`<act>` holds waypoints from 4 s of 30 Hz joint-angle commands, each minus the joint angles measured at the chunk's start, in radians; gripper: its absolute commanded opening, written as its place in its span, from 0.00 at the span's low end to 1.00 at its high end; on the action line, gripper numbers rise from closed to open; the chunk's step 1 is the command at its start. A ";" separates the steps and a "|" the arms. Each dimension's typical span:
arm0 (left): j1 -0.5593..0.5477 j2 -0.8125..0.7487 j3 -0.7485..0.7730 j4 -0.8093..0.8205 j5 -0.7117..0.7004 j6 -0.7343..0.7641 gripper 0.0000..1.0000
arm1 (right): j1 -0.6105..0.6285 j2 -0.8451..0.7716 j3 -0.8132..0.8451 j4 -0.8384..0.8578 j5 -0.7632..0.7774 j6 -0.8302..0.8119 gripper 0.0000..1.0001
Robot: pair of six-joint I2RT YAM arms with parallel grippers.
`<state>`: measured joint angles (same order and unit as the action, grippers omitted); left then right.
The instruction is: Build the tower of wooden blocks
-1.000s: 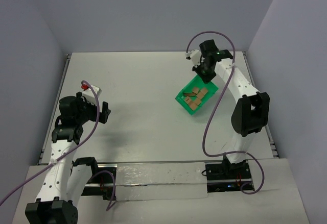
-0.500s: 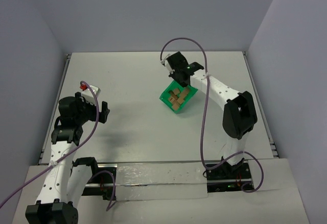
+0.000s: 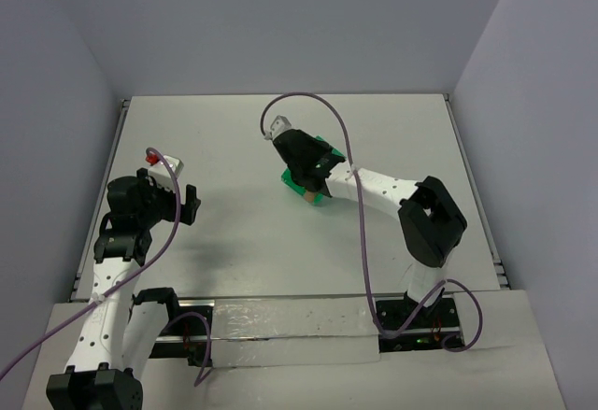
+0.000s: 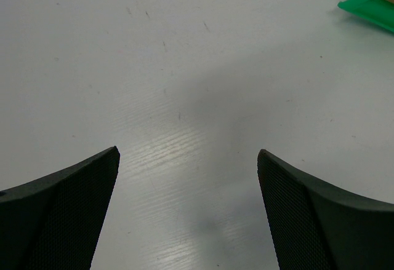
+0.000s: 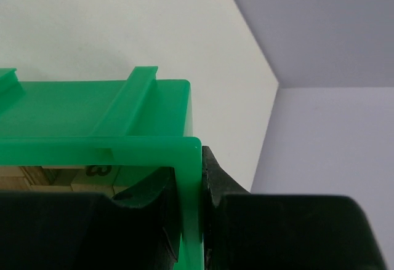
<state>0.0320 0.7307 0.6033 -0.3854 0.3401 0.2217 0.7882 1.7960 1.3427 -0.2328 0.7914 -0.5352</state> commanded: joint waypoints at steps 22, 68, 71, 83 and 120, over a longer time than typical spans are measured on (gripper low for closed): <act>-0.004 -0.006 0.021 0.059 -0.015 -0.013 0.99 | 0.245 0.030 -0.311 1.064 0.319 -0.603 0.00; 0.000 -0.026 0.017 0.060 -0.016 -0.011 0.99 | 0.175 -0.102 -0.246 0.699 0.184 -0.443 0.00; 0.002 -0.031 0.017 0.060 -0.011 -0.008 0.99 | 0.066 -0.184 -0.127 0.333 0.017 -0.233 0.00; 0.003 -0.035 0.019 0.013 0.111 0.057 0.99 | -0.424 -0.308 -0.029 -0.269 -0.476 -0.214 0.00; -0.002 -0.007 0.061 -0.123 0.275 0.248 0.99 | -1.242 0.254 0.380 -0.630 -0.901 0.066 0.62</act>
<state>0.0322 0.7081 0.6040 -0.4352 0.5241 0.3491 -0.4507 2.0497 1.6831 -0.8616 -0.1372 -0.4623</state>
